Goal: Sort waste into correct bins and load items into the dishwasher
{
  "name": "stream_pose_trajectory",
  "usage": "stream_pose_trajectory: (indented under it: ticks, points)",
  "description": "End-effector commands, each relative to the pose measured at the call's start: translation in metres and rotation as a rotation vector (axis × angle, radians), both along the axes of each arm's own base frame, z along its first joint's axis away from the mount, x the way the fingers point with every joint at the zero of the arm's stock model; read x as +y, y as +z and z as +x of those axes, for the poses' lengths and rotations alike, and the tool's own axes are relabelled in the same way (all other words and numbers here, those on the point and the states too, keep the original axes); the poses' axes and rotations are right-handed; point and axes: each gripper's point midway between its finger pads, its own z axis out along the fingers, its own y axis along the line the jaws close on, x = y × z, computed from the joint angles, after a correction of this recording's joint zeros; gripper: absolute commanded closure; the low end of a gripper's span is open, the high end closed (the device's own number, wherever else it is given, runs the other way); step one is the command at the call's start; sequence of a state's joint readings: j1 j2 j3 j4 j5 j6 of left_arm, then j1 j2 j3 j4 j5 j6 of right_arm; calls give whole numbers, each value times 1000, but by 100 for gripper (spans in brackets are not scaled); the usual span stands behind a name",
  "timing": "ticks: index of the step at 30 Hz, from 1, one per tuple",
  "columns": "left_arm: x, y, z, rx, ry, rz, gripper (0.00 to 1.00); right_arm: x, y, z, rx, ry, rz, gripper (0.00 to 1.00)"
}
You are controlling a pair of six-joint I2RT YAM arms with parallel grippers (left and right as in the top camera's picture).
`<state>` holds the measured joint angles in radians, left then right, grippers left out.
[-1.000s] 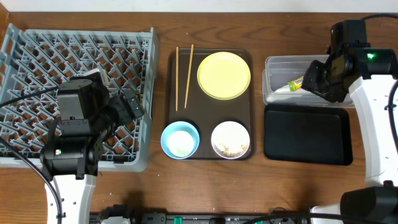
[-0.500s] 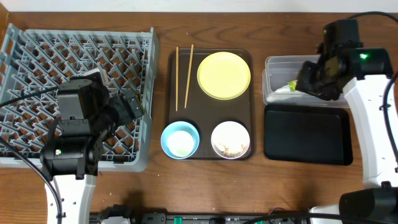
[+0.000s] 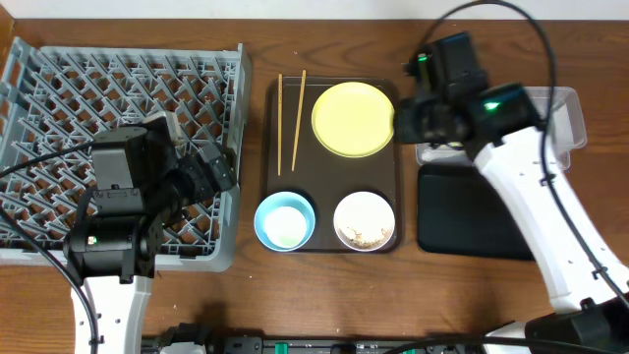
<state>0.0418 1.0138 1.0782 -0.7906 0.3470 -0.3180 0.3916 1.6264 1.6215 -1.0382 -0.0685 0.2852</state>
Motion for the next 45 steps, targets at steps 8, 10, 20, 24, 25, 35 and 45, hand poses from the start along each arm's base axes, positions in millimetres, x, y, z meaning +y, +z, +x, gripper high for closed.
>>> stream_pose_trajectory:
  ticks: [8,10,20,24,25,35,45]
  points:
    - [-14,14,-14,-26,-82,-33,0,70,-58,-31,182,220,-2,67]
    - [-13,14,-17,-28,-90,-9,2,92,-65,-45,218,372,50,68]
    - [40,-3,-49,97,231,126,9,139,-94,-87,268,507,-44,59]
    - [47,8,-55,45,266,150,8,148,-123,-100,282,512,-149,59]
    - [50,11,-56,30,279,162,8,154,-132,-105,296,531,-150,60]
    - [59,18,-65,1,311,206,0,176,-178,-124,337,589,-193,83]
    - [57,17,-63,1,304,198,0,164,-112,-97,200,530,-98,99]
